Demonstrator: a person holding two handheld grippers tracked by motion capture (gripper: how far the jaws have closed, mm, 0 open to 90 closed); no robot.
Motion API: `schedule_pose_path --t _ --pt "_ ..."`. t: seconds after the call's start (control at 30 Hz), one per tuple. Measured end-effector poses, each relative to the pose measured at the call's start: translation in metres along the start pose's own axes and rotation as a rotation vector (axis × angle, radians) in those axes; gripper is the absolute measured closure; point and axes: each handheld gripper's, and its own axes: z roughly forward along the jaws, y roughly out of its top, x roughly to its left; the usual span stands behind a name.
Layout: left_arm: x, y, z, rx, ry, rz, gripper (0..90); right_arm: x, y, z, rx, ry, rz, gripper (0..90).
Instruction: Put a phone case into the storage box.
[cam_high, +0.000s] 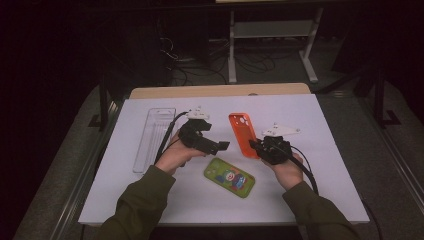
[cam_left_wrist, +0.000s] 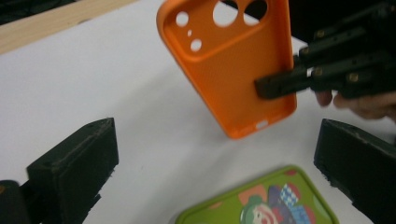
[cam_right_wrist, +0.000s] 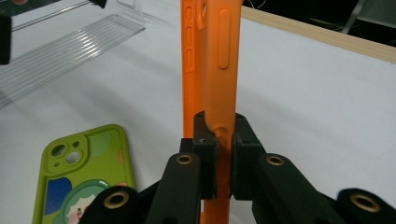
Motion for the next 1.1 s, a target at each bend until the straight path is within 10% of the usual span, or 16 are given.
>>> schedule_pose_path --t 1.1 --pt "-0.008 0.012 0.037 -0.103 -0.033 -0.052 0.0 0.020 0.005 0.000 -0.053 0.042 0.013 82.2"
